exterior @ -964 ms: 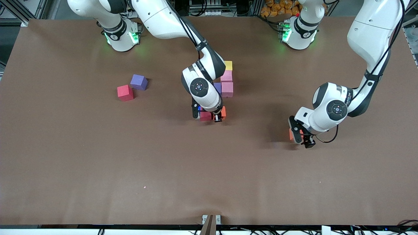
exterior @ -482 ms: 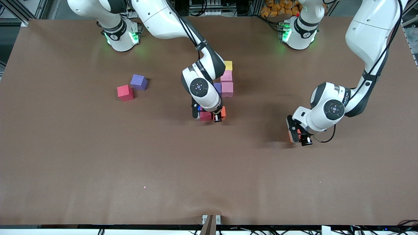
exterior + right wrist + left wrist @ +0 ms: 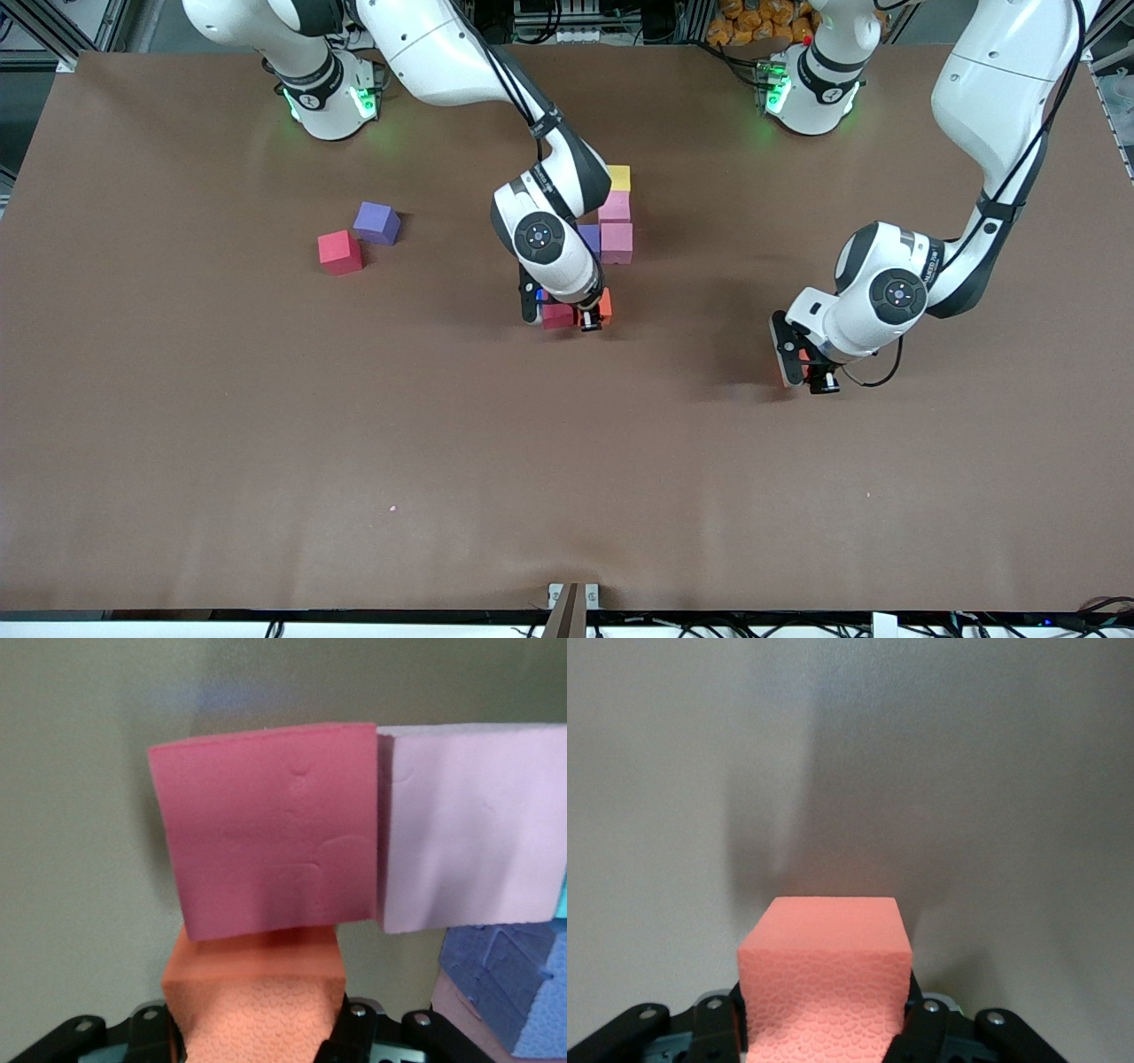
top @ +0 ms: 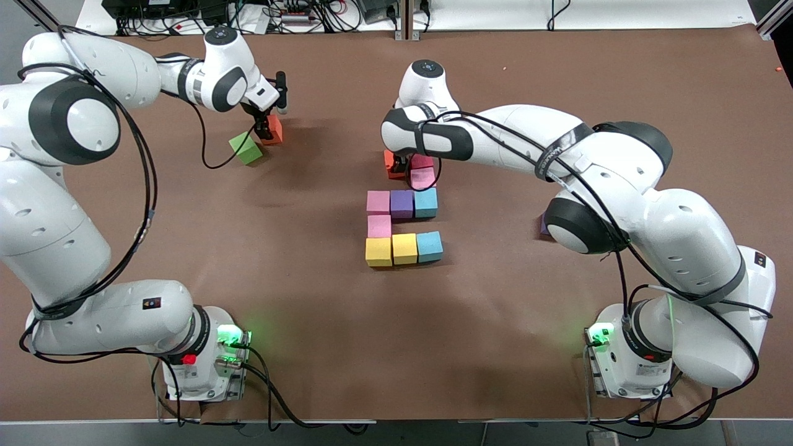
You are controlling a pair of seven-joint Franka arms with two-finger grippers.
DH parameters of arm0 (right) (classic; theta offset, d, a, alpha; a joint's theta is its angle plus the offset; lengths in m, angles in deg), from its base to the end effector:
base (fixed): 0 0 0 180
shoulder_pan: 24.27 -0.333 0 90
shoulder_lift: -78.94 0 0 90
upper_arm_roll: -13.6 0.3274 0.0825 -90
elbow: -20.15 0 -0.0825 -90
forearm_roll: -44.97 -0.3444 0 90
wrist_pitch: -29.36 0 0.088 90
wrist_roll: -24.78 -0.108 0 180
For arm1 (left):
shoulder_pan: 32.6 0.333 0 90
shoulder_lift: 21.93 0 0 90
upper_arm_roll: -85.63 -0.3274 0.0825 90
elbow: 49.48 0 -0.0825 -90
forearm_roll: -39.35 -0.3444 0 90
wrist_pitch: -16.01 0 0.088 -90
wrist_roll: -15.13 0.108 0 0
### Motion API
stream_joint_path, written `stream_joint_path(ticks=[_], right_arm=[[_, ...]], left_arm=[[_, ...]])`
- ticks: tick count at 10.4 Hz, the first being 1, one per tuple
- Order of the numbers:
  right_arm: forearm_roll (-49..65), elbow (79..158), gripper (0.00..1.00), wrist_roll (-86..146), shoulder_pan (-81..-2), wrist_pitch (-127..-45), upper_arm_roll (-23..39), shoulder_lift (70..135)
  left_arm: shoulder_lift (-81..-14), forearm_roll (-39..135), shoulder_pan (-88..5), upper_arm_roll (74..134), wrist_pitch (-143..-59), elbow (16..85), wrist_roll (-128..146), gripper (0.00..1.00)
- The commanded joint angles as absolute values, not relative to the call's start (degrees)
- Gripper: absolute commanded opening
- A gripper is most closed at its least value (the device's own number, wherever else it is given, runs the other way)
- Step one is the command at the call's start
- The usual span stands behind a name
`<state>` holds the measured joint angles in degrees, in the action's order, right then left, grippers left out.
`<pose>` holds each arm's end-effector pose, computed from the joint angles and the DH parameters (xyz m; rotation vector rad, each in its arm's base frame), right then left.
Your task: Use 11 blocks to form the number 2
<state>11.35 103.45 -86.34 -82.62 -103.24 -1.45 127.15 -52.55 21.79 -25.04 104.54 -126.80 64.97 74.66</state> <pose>0.4771 0.5202 0.2314 -2.2183 2.0301 0.3451 0.5789 -0.1073 0.2417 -2.3484 2.0585 0.0051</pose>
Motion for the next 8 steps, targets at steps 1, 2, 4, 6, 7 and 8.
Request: stream_joint_path(ticks=[1, 2, 4, 6, 7, 8], right_arm=[[12.7, 106.2, 0.44, -85.1, -82.8, -101.2, -1.5, 126.5], [12.7, 106.2, 0.44, -85.1, -82.6, -100.7, -1.5, 126.5], [12.8, 106.7, 0.45, -85.0, -82.6, -100.6, -1.6, 126.5], [12.8, 106.7, 0.53, -85.1, -82.7, -100.6, -1.6, 126.5], [12.8, 106.7, 0.57, -85.1, -82.6, -100.6, -1.6, 126.5], [12.8, 106.7, 0.77, -85.1, -82.7, -100.6, -1.6, 126.5]], left_arm=[[-51.2, 20.3, -26.2, 104.5, -127.3, 65.4, 74.0, 0.46], [-51.1, 20.3, -26.9, 104.5, -127.2, 65.3, 74.0, 0.46], [-51.0, 20.3, -28.2, 104.5, -127.1, 64.8, 72.3, 0.46], [-50.8, 20.4, -29.9, 104.4, -126.9, 64.3, 70.7, 0.46], [-50.8, 20.4, -30.2, 104.4, -126.9, 63.8, 70.2, 0.46], [-50.8, 20.4, -31.0, 104.4, -126.0, 63.5, 69.3, 0.46]])
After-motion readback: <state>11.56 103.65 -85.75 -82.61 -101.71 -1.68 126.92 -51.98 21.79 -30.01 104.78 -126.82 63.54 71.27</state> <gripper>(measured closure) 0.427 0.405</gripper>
